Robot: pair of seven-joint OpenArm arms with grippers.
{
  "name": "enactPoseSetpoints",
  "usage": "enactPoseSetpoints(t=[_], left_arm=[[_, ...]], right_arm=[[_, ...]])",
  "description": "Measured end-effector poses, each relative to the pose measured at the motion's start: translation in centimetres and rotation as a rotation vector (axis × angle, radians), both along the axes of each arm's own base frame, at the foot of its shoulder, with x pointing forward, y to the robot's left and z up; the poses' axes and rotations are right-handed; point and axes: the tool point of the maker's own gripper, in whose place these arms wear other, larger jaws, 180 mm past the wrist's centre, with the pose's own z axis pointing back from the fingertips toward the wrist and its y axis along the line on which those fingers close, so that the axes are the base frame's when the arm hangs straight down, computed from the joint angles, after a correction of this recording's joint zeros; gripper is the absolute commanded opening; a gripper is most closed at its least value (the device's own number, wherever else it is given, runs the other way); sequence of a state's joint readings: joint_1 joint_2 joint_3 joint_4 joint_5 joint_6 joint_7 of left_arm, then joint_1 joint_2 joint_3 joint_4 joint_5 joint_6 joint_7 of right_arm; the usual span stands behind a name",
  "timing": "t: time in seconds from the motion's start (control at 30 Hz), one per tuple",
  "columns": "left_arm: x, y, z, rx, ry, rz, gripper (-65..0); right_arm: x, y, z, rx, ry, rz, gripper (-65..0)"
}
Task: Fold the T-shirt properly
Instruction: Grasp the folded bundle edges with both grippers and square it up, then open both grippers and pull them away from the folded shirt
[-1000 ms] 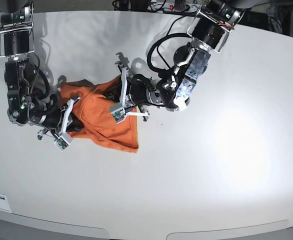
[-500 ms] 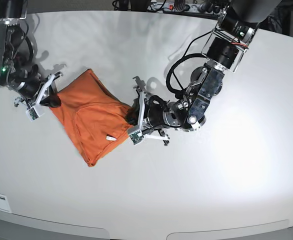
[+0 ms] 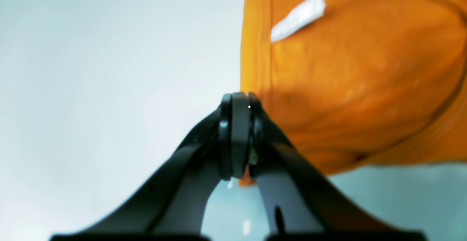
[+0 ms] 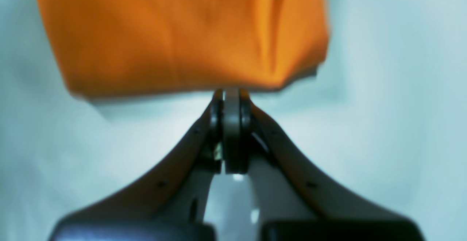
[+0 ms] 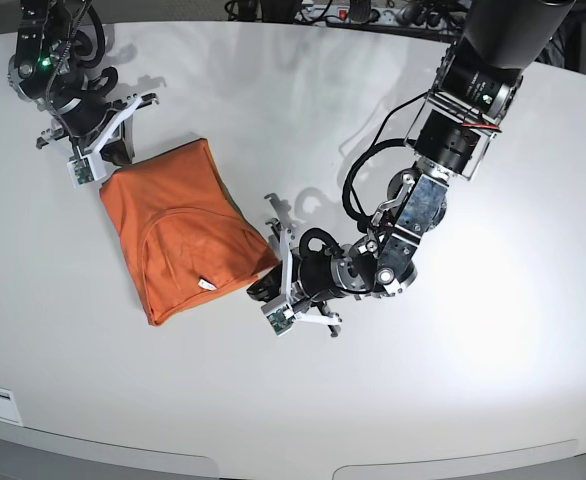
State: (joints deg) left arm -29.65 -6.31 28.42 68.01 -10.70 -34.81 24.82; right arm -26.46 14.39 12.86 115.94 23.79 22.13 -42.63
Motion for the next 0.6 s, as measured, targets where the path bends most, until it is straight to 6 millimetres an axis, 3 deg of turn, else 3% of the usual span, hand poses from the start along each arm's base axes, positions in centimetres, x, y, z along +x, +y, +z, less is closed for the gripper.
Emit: enactPoseSetpoints(t=[0.07, 0.17, 0.3, 0.37, 0.5, 0.6], left_arm=[[0.5, -0.4, 0.7, 0.016, 0.012, -0.007, -65.0], [0.6, 0.5, 0.7, 0.063, 0.106, 0.020, -65.0], [-0.5, 1.5, 1.1, 0.016, 0.214, 0.030, -65.0], [-0.9, 1.6, 2.1, -0.037, 0.243, 0.012, -65.0], [0.3, 3.2, 5.2, -0.186, 0.268, 0.060, -65.0], [0.7, 4.8, 5.5, -0.224, 0.299, 0.100, -65.0]], right_arm=[[0.7, 0.0, 0.9, -0.029, -0.050, 0.007, -65.0], [2.1, -1.9, 1.6, -0.129, -0.086, -0.039, -65.0], [4.6, -2.4, 3.1, -0.147, -0.159, 0.002, -65.0], [5.8, -3.6, 2.1, -0.164, -0.144, -0.001, -65.0], [7.5, -6.6, -1.8, -0.168, -0.045, -0.019, -65.0], [8.1, -6.3, -3.4, -0.092, -0.015, -0.002, -65.0]])
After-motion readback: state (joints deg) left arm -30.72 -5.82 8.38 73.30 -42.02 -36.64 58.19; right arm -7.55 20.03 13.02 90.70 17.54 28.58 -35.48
